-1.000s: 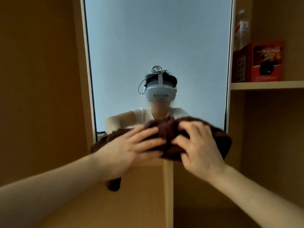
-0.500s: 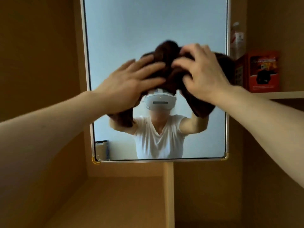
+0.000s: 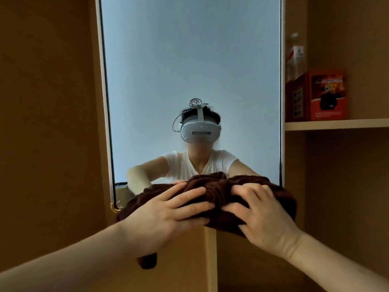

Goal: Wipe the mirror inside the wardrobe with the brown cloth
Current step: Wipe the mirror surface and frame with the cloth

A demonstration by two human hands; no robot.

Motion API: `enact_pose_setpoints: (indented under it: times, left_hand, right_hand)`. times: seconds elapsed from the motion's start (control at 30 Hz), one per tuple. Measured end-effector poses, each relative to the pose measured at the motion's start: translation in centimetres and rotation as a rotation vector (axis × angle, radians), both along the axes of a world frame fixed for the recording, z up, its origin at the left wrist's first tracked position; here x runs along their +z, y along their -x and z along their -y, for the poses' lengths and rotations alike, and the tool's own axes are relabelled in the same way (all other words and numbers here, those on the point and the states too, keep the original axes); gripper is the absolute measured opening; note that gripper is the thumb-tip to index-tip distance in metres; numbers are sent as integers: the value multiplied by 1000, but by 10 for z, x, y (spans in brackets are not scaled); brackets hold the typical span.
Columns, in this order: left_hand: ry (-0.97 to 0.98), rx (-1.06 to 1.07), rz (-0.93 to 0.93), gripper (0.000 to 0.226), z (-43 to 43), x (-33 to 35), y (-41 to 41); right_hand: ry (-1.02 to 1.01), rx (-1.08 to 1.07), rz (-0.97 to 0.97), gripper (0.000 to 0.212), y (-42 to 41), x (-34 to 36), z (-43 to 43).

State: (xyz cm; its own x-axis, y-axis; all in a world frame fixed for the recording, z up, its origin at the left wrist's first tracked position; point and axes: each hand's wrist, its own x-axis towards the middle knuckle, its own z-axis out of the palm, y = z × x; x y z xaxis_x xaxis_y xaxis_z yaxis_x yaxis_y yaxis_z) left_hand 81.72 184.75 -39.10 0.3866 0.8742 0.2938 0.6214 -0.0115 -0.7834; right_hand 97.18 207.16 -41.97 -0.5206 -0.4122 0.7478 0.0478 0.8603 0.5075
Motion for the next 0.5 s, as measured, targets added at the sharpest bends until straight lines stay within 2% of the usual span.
enact_pose_setpoints:
  times: [0.07,0.13,0.3,0.4,0.5]
  left_hand:
    - [34,-2,-51,50,0,15,0]
    - [8,-6,-82,56,-3,42,0]
    - [-247,-31,60,52,-16,100,-4]
    - [-322,-55,172,45,-21,89,-10]
    - [-268,-70,199,43,-18,60,-11]
  right_hand:
    - [-92,8,67,35,-1,15,-5]
    - [-160,11,46,37,1,45,-10]
    - [-12,-56,-188,31,6,124,-2]
    - [133,-32,-283,26,12,117,10]
    - [180,-31,-263,23,11,82,14]
